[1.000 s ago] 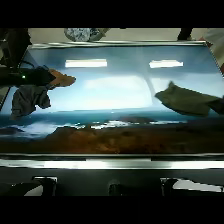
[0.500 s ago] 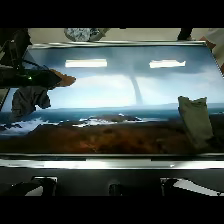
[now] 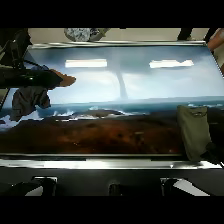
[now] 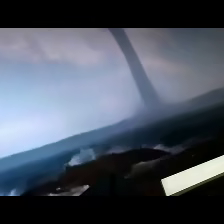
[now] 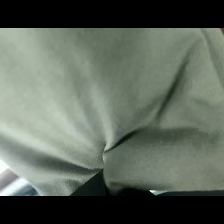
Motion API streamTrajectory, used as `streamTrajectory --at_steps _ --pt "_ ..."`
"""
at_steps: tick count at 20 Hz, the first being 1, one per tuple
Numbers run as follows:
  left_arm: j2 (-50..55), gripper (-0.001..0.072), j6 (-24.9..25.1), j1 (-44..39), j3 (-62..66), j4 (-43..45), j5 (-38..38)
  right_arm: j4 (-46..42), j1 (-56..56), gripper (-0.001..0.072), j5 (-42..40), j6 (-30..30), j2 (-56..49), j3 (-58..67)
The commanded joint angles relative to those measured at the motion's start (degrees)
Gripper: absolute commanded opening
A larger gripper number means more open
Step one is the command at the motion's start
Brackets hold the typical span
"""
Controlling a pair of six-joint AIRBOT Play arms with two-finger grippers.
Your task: Fold the shirts.
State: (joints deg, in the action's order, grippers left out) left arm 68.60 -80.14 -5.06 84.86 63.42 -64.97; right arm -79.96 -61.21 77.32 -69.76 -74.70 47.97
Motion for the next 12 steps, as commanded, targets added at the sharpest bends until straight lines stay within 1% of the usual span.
streamTrajectory --at_steps 1,2,3,5,6,7,8,9,10,11,12 --pt "0.04 0.0033 0.0 -0.04 0.0 0.0 -0.02 -4.15 -0.02 0.0046 0.59 -0.59 0.48 -1.2" --pt "0.04 0.0033 0.0 -0.02 0.02 0.0 -0.02 -3.98 -0.02 0.0055 0.72 -0.61 0.48 -1.11" --pt "0.02 0.0033 0.0 -0.02 0.02 -0.02 0.0 -3.82 -0.02 0.0176 0.79 -0.55 0.48 -0.48" --pt "-0.57 0.0033 0.0 -0.02 0.52 -0.83 -0.02 -3.87 -0.02 0.0375 2.73 4.7 0.61 4.35" --pt "-1.07 0.0033 0.22 -0.02 1.97 -0.85 -0.02 -4.26 -0.02 0.0462 5.07 7.08 0.79 9.07" --pt "-1.33 0.0033 0.22 0.0 3.98 -0.79 0.0 -4.55 -0.02 0.0508 6.95 7.1 0.9 15.13" --pt "-1.33 0.0032 0.24 0.11 6.73 -0.55 0.0 -4.15 0.0 0.0508 6.97 6.38 0.9 21.55" --pt "-1.2 0.0032 0.24 0.11 9.57 0.0 0.28 -0.9 0.0 0.0504 5.2 4.85 0.9 28.96" --pt "-1.2 0.0032 0.22 0.09 11.65 0.74 1.9 5.68 0.09 0.0476 1.75 4.5 0.9 35.47" --pt "-1.18 0.0031 0.24 0.09 13.18 2.08 5.33 15.28 0.98 0.0361 -4.35 7.5 0.9 41.51" --pt "-1.18 0.0031 0.22 0.07 13.68 3.87 9.73 24.37 3.13 0.033 -10.32 12.5 0.9 45.86"
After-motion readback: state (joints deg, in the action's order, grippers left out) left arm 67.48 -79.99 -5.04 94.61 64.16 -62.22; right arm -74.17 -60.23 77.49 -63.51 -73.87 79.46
